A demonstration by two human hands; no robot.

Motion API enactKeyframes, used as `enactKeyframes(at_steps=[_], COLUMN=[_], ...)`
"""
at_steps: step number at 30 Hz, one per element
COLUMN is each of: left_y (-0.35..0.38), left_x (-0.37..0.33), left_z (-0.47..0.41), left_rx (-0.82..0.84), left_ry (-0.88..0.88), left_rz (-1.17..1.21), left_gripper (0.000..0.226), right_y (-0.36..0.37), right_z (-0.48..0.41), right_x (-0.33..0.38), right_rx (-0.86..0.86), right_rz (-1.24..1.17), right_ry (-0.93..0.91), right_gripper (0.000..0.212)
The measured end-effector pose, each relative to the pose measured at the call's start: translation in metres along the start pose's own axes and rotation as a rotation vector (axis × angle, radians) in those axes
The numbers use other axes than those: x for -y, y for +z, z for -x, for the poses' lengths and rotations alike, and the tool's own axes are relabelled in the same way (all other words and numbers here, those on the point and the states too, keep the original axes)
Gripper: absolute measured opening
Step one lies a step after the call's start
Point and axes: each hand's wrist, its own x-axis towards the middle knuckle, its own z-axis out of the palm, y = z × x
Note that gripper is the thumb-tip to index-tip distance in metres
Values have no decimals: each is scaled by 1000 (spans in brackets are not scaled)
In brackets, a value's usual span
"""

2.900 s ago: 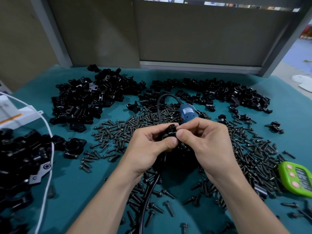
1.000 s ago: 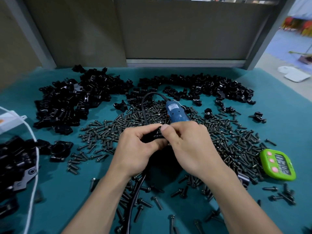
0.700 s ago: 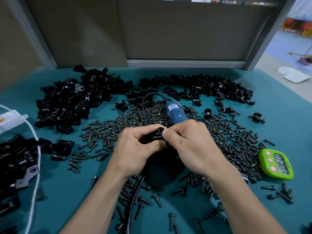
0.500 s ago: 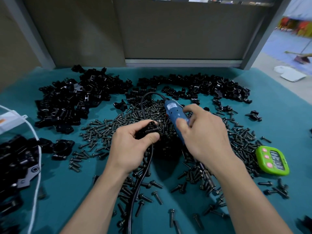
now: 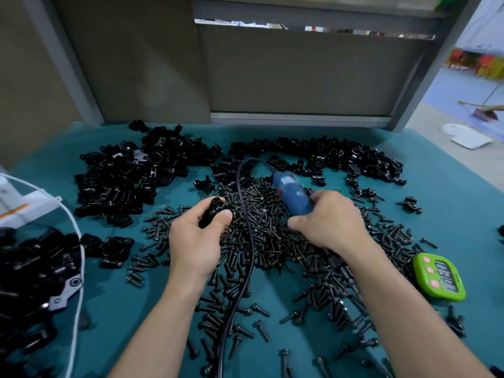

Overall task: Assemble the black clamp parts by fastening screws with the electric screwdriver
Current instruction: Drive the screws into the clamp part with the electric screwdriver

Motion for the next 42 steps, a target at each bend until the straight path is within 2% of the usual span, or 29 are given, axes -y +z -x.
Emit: enactKeyframes(at_steps=[1,4,7,9,11,14,18,22,28,35,38,42], left_y=[0,0,0,0,0,1,1,0,5,4,4,1], left_x=[-1,-3,-4,-4,-5,-4,-4,-2,0,-2,-1,1], left_z=[0,0,1,2,2,3,5,3,2,2,1,1], left_rx=[-6,-8,23,30,36,66,106,129,145,178,202,200], left_ry=[4,0,-5,-16,-33,-50,-27,-21,-2,-18,-9,-56], left_rz=[-6,-36,-76,-109,-117,-162,-250,-296,-296,-210,-201,-134], left_gripper=[29,31,32,29,36,45,44,44,35,36,44,41], right_y=[-5,-16,-18,-16,-9,1,7,7,4,7,7,12], right_z=[-1,-6,-11,-12,-13,-21,-37,-50,-53,-51,-50,-49], right_x=[-3,-6,0,6,13,22,25,21,23,27,27,29], right_rx=[-21,-50,111,218,265,197,76,24,-43,0,16,43], right_rz=[-143,-829,-1351,-1535,-1669,-1837,-2048,-2162,-2174,-2173,-2169,-2198], right_ry=[-16,9,4,0,44,149,233,246,165,109,69,12], right_gripper=[33,36,32,29,24,10,17,17,16,17,17,19])
